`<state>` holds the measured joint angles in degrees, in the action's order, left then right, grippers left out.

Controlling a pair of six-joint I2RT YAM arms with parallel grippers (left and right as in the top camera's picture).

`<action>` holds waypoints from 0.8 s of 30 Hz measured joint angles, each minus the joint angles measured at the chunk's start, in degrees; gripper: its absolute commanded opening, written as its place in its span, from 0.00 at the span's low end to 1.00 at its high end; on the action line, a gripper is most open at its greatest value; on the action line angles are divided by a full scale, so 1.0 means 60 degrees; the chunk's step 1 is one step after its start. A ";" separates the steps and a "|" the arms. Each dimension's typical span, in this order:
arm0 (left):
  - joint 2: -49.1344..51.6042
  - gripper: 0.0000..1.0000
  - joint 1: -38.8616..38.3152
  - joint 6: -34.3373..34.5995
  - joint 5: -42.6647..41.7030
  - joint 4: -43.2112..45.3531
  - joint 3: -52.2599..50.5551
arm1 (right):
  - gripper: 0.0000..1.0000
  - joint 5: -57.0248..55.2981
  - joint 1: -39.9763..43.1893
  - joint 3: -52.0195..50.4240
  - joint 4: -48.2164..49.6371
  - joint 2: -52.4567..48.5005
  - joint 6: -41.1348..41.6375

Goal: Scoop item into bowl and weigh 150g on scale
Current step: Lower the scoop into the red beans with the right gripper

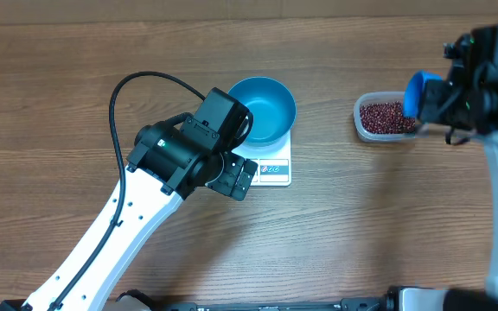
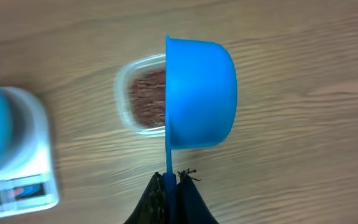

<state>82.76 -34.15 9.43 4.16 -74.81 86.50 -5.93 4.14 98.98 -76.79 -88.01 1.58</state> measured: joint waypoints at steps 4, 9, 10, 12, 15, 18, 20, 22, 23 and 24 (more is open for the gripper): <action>-0.0004 0.99 0.0000 0.0000 0.0000 0.0000 0.0000 | 0.04 -0.1515 -0.0386 0.0262 -0.0175 -0.1137 0.0131; -0.0004 1.00 0.0000 0.0000 0.0000 0.0000 0.0000 | 0.04 -0.3107 -0.1060 0.0364 -0.0157 -0.2317 0.0295; 0.0000 1.00 0.0000 0.0000 0.0004 0.0000 0.0000 | 0.04 -0.3289 -0.1169 0.0364 -0.0142 -0.2481 0.0310; -0.0004 0.99 0.0000 0.0004 0.0004 0.0000 0.0000 | 0.04 -0.3759 -0.1464 0.0364 -0.0138 -0.2871 0.0463; -0.0004 1.00 0.0000 0.0000 0.0004 0.0000 0.0000 | 0.04 -0.4368 -0.1847 0.0364 -0.0135 -0.3180 0.0663; -0.0004 1.00 0.0000 0.0000 0.0004 0.0004 0.0000 | 0.04 -0.4717 -0.2146 0.0364 -0.0073 -0.3257 0.0812; -0.0004 1.00 0.0000 0.0004 0.0004 0.0000 0.0000 | 0.04 -0.4838 -0.2215 0.0372 -0.0058 -0.3257 0.0900; -0.0004 0.99 0.0000 0.0000 0.0004 0.0000 0.0000 | 0.04 -0.4914 -0.2211 0.0375 -0.0051 -0.3257 0.0987; -0.0004 0.99 0.0000 0.0000 0.0004 0.0004 0.0000 | 0.04 -0.4954 -0.2204 0.0375 -0.0040 -0.3257 0.0998; -0.0004 1.00 0.0000 0.0004 0.0004 0.0004 0.0000 | 0.04 -0.4987 -0.2200 0.0375 -0.0025 -0.3257 0.1020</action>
<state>82.74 -34.15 9.45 4.19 -74.78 86.50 -35.86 -9.06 101.23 -76.95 -107.55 7.70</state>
